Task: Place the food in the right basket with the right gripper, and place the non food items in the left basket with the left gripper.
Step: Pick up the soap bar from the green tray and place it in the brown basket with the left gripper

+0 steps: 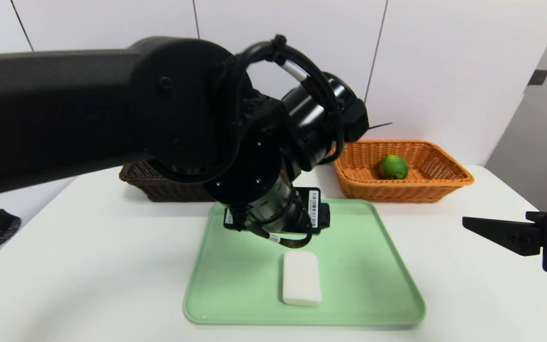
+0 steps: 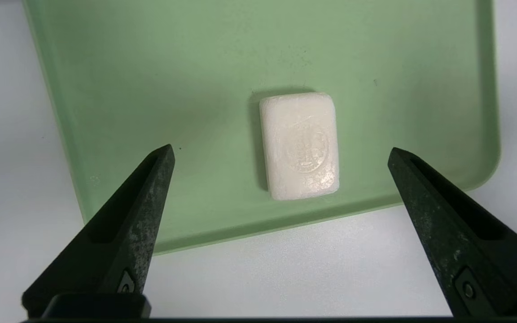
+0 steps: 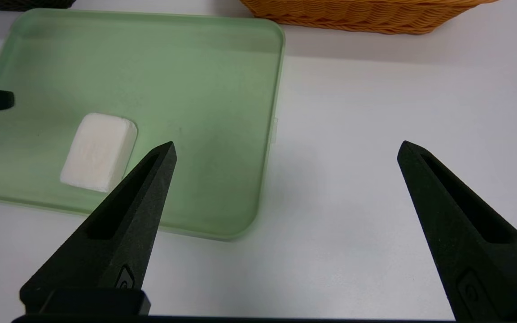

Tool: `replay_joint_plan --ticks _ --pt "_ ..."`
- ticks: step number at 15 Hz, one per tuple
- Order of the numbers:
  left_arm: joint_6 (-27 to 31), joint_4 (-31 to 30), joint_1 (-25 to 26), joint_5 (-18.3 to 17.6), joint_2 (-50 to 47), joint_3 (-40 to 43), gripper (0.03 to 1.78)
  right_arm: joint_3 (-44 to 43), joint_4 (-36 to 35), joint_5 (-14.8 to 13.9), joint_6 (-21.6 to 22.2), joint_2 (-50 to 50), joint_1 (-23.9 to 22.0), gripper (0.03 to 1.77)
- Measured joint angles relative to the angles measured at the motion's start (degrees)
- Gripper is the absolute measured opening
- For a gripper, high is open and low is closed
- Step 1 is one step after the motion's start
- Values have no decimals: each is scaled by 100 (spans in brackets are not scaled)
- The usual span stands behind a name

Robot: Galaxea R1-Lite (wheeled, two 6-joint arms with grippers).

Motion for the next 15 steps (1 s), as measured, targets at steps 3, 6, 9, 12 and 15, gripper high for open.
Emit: replay_joint_plan --ticks 3,6,9,12,15 --pt "26 67 -27 -56 317 2 169 9 5 1 5 -2 0 170" --pt "23 59 -44 -306 512 2 169 57 2 9 27 -30 -6 170" --pt "56 57 -110 -319 630 2 169 168 -13 11 29 -91 -16 170" --pt "61 57 -169 -332 727 0 169 229 13 9 29 -174 -20 170" --pt "74 41 -182 -341 840 -13 169 280 24 11 30 -254 -20 170"
